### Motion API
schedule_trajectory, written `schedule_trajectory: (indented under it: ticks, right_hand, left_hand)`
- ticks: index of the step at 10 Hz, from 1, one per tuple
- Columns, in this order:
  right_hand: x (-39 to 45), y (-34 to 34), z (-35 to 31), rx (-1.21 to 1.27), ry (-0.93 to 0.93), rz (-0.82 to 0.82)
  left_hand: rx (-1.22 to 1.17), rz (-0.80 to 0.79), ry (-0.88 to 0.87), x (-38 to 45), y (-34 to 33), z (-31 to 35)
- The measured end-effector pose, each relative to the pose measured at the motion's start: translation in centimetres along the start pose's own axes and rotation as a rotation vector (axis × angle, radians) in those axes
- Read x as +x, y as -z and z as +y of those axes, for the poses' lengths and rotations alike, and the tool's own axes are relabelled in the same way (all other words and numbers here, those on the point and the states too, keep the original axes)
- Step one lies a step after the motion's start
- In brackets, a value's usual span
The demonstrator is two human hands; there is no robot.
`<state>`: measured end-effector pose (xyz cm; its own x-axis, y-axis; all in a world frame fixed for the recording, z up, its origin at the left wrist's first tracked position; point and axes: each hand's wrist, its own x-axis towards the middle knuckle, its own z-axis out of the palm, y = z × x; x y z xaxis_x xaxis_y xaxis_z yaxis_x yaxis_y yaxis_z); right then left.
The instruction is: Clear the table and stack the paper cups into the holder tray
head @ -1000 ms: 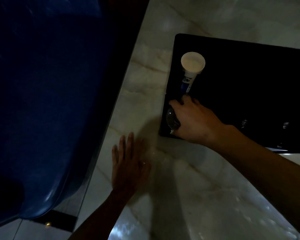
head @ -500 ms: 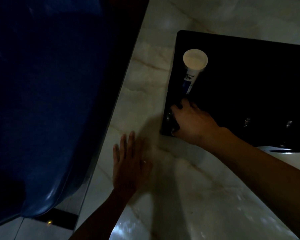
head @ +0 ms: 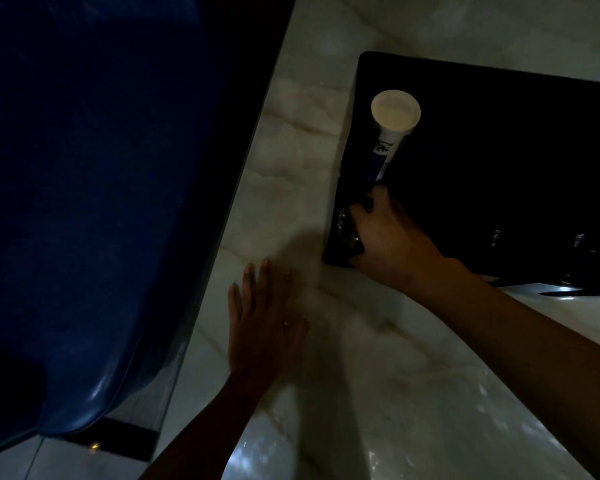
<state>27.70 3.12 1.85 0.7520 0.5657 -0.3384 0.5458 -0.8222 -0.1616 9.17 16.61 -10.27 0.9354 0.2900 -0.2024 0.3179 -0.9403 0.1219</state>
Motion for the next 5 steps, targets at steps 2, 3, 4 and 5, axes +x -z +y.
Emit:
schedule_trajectory:
  ticks: [2,3,4,5]
  right_hand:
    - [-0.2,-0.4,-0.6,-0.118,-0.037,0.006]
    - [-1.0,-0.6,-1.4,-0.187,-0.056,0.068]
    - [-2.2,-0.3,-2.1,-0.179,-0.066,0.09]
    - [-5.2,-0.9,-2.7,-0.169,-0.112,0.124]
  left_hand:
    - [-0.026,0.021,-0.024,-0.2,-0.2,-0.2]
    - [-0.023,0.003,0.002,0.0,-0.4,0.0]
    - [-0.04,0.032,-0.017,-0.2,-0.4,0.4]
    - [-0.05,0.083,-0.049,-0.4,-0.6,0.0]
